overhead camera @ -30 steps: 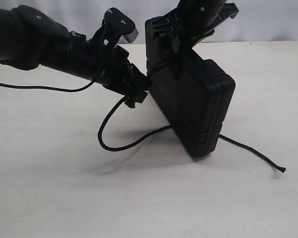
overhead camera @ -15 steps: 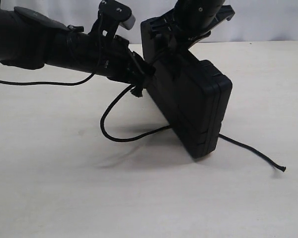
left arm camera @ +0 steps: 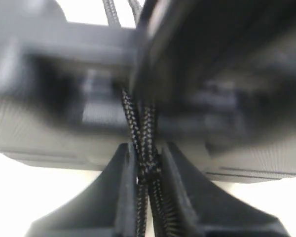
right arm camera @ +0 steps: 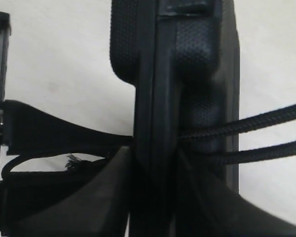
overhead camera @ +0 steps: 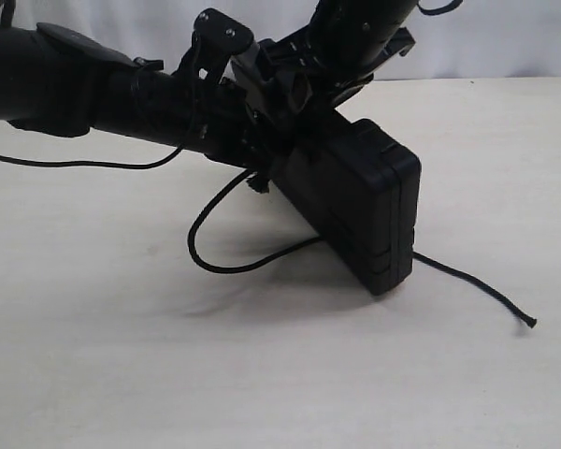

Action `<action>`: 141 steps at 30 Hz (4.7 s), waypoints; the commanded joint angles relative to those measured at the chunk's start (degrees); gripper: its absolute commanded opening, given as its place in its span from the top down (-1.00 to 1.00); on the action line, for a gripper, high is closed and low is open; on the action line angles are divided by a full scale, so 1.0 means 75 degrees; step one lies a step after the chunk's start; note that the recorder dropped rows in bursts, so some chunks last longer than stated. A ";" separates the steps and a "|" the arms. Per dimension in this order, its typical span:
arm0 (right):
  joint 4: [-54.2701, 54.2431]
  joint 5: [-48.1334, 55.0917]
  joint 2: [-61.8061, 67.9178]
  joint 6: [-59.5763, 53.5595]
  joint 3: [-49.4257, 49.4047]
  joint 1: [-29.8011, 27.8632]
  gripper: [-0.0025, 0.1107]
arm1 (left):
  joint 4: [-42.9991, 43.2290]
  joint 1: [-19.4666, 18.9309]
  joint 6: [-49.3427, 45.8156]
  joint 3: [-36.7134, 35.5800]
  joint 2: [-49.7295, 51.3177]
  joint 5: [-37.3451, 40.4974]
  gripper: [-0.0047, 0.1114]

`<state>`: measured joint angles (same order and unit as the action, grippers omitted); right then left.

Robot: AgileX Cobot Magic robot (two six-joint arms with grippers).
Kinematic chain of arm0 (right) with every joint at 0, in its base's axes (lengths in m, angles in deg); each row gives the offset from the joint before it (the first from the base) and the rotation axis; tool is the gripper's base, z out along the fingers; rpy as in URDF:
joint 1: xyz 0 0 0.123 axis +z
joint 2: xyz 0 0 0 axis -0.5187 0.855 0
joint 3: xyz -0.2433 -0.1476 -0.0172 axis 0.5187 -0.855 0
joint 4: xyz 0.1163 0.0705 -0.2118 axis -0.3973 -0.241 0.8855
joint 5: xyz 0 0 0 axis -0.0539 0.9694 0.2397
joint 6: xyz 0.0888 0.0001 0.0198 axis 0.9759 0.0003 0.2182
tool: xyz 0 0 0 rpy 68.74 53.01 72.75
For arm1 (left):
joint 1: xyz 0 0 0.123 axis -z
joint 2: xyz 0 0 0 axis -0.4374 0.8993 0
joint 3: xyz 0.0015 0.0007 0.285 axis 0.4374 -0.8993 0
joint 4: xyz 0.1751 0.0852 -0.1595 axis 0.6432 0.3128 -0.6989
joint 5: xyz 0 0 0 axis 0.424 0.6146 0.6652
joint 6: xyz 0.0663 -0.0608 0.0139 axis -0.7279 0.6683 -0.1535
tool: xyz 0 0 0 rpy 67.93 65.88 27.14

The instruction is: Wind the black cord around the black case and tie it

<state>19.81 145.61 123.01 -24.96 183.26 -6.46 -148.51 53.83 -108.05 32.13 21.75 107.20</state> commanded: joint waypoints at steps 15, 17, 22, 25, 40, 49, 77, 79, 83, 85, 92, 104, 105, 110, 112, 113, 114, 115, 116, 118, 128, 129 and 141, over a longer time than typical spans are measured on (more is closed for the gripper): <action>-0.0206 0.0418 0.0153 -0.0445 -0.0197 0.0010 0.10 | -0.0272 -0.0022 -0.0284 0.0002 0.0006 -0.0003 0.92; -0.0206 0.0360 0.0055 -0.0566 -0.0197 0.0010 0.10 | -0.0272 -0.0022 -0.0374 0.0002 0.0006 -0.0003 0.92; -0.0206 0.0267 -0.0314 -0.0566 -0.0197 0.0010 0.10 | -0.0272 -0.0022 -0.0420 0.0002 0.0006 -0.0021 0.92; -0.0206 0.0344 -0.0375 -0.0710 -0.0197 0.0010 0.10 | -0.0272 -0.0022 -0.0420 0.0002 0.0006 -0.0021 0.92; 0.0867 -0.0061 -0.1109 -0.0637 -0.0197 0.0010 0.10 | -0.0272 -0.0022 -0.0420 0.0002 0.0006 0.0011 0.92; 0.3503 0.0256 -0.1220 0.0915 -0.0905 -0.0309 0.16 | -0.0272 -0.0022 -0.0420 0.0002 0.0006 0.0041 0.92; 0.0589 -0.0656 -0.1220 -0.0976 -0.1931 -0.0262 0.88 | -0.0632 -0.0022 -0.1192 0.0380 -0.0176 0.0873 0.32; 0.0589 -0.0656 -0.1220 -0.0976 -0.1931 -0.0262 0.88 | -0.0632 -0.0022 -0.1192 0.0380 -0.0176 0.0873 0.24; 0.0589 -0.0656 -0.1220 -0.0976 -0.1931 -0.0262 0.88 | -0.0600 -0.0022 -0.1192 0.0380 -0.0223 0.0858 0.10; 0.0589 -0.0641 -0.1220 -0.0980 -0.1931 -0.0262 0.88 | -0.0200 -0.0022 -0.1192 0.0380 -0.0349 0.0674 0.08; 0.0589 -0.0625 -0.1220 -0.0980 -0.1931 -0.0262 0.88 | 0.1486 -0.0022 -0.1192 0.0380 -0.1084 0.0531 0.08; 0.0589 -0.0559 -0.1220 -0.0935 -0.1931 -0.0262 0.88 | 0.6705 0.0015 0.3541 0.0351 -0.0358 0.1431 0.08; 0.0589 -0.0517 -0.1220 -0.0935 -0.1931 -0.0262 0.88 | 0.6456 0.0080 0.3389 0.0351 -0.0274 0.1376 0.09; 0.0589 -0.0486 -0.1220 -0.0935 -0.1931 -0.0262 0.88 | 0.6375 0.0282 0.3195 0.0367 -0.0200 0.0661 0.42; 0.0505 -0.0503 -0.1220 -0.0935 -0.1931 -0.0262 0.88 | 0.6187 0.0282 0.3195 0.0367 -0.0355 0.0304 0.72; 0.0435 -0.0503 -0.1220 -0.0935 -0.1931 -0.0262 0.88 | 0.6185 0.0282 0.3181 0.0367 -0.0445 0.0145 0.85; 0.0379 -0.0519 -0.1220 -0.0935 -0.1931 -0.0262 0.88 | 0.6185 0.0282 0.3160 0.0367 -0.0504 0.0046 0.92; 0.0358 -0.0519 -0.1220 -0.0935 -0.1931 -0.0262 0.88 | 0.6185 0.0282 0.3158 0.0367 -0.0573 -0.0084 0.92; 0.0069 -0.0531 -0.1220 -0.1122 -0.1931 -0.0262 0.88 | 0.6121 0.0282 0.3158 0.0367 -0.0625 -0.0312 0.92; -0.0541 -0.0531 -0.1220 -0.1520 -0.1931 -0.0262 0.88 | 0.6090 0.0282 0.3158 0.0367 -0.0573 -0.0350 0.92; 0.1394 -0.1199 -0.1341 -0.2028 -0.1875 -0.0264 0.48 | 0.5925 0.0282 0.3158 0.0367 -0.0467 -0.0324 0.92; 0.1499 -0.1238 -0.1355 -0.2339 -0.1875 -0.0264 0.34 | 0.5925 0.0282 0.3158 0.0367 -0.0467 -0.0324 0.92; 0.0770 -0.1672 -0.1371 -0.7334 -0.2023 -0.0264 -0.08 | 0.5925 0.0282 0.3144 0.0367 -0.0467 -0.0255 0.92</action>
<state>29.51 134.61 113.38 -68.51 168.99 -8.47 -103.01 55.87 -84.43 34.89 18.39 106.18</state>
